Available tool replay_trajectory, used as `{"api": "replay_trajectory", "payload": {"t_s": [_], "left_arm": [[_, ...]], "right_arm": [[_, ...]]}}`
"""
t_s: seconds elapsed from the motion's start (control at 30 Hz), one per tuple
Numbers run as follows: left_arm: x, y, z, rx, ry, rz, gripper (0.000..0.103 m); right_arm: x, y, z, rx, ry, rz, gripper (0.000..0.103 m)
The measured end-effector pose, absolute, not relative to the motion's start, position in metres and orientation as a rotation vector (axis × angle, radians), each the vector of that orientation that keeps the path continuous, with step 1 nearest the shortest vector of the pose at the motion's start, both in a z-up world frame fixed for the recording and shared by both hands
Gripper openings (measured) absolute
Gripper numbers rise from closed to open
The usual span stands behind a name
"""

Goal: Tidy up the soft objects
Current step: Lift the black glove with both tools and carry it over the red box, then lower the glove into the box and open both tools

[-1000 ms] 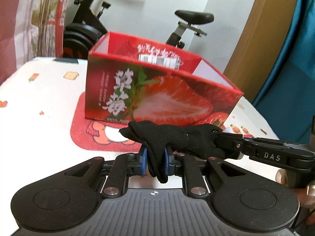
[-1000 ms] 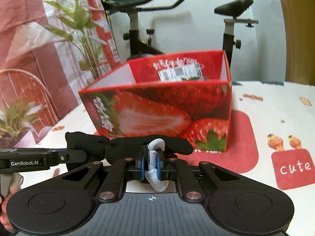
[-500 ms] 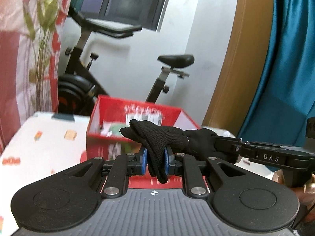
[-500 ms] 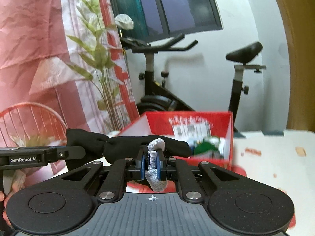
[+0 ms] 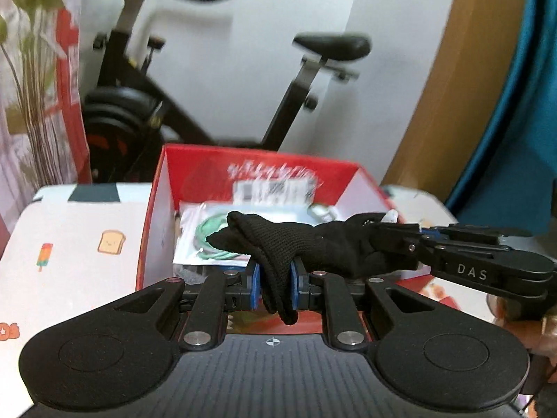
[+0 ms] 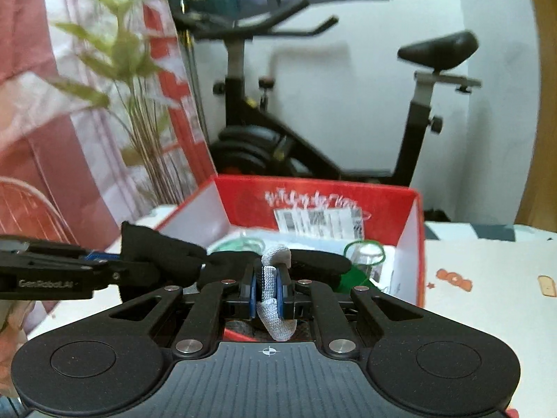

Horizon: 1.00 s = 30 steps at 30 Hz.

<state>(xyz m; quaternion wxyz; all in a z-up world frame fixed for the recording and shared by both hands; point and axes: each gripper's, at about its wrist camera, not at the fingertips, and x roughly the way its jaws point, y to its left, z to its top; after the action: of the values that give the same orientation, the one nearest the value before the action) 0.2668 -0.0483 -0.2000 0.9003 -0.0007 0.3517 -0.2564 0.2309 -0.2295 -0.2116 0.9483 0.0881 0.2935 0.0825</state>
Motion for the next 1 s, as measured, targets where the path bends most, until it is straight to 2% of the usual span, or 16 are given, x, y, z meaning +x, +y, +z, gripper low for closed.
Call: {"api": "replay_trajectory", "payload": {"t_s": [0.33,0.83,0.9,1.0], "left_arm": [[0.337,-0.049,-0.239,-0.035,0.953,-0.491,0.018],[0.355,-0.062,-0.261,0.044,0.991,-0.485,0.02],[0.348,-0.061,-0.256,0.061,0.964,-0.478,0.024],[0.337,-0.058,-0.243,0.084,0.921,-0.464,0.049]], "right_arm": [[0.296,-0.231,-0.253,0.2,0.792,0.137,0.01],[0.316,-0.232,-0.271,0.164,0.899,0.122,0.01],[0.314,-0.23,-0.27,0.151,0.896,0.109,0.01],[0.308,-0.223,-0.264,0.088,0.872,0.074,0.015]]}}
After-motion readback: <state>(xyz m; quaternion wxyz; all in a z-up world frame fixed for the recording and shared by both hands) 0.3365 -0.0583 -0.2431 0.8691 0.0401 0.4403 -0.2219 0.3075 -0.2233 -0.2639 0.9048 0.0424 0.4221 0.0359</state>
